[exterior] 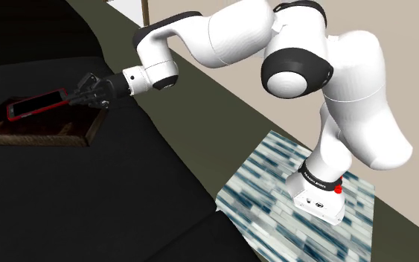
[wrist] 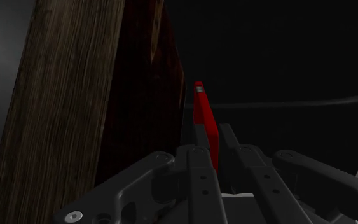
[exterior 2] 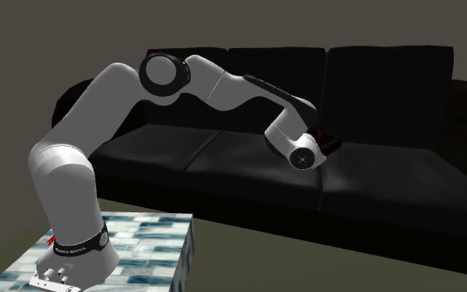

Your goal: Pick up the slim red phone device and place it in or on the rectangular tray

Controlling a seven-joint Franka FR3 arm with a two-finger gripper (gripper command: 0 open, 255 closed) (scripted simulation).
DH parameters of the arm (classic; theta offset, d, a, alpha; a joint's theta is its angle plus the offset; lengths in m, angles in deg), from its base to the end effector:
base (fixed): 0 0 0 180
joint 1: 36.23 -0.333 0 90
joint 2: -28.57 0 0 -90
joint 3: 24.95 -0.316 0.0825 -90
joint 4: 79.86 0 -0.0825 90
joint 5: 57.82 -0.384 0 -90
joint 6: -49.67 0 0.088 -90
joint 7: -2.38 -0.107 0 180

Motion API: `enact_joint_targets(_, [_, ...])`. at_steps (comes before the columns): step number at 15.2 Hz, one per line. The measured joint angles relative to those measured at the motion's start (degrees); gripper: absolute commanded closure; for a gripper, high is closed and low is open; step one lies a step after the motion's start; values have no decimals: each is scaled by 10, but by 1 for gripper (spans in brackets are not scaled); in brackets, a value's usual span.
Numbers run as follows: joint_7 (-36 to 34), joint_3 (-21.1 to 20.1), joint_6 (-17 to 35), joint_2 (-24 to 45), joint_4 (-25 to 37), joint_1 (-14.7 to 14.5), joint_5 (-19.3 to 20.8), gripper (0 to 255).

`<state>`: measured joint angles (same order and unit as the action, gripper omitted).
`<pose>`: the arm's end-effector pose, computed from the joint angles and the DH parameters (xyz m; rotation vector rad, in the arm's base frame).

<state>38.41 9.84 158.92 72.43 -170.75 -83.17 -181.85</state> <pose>0.6666 0.2949 0.2863 -1.6854 0.2251 -0.2217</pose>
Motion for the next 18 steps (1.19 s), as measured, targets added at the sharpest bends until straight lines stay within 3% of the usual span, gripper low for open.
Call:
enact_joint_targets(1, [4, 1, -3, -3, -6, -2, -10, 0])
enact_joint_targets(2, [4, 0, -7, -1, -3, -2, -22, 0])
enact_joint_targets(5, [11, -3, -19, 0, -18, -10, -120, 0])
enact_joint_targets(6, [11, -3, -10, -1, -16, -11, -128, 0])
enact_joint_targets(8, [-5, 29, -23, 14, -6, -27, -120, 0])
enact_joint_targets(10, [-2, 63, -56, 10, -40, -43, -112, 0])
enact_joint_targets(13, [-3, 105, -73, -4, -81, -66, -43, 0])
enact_joint_targets(18, [-8, 127, -97, 11, -82, -78, -62, 0])
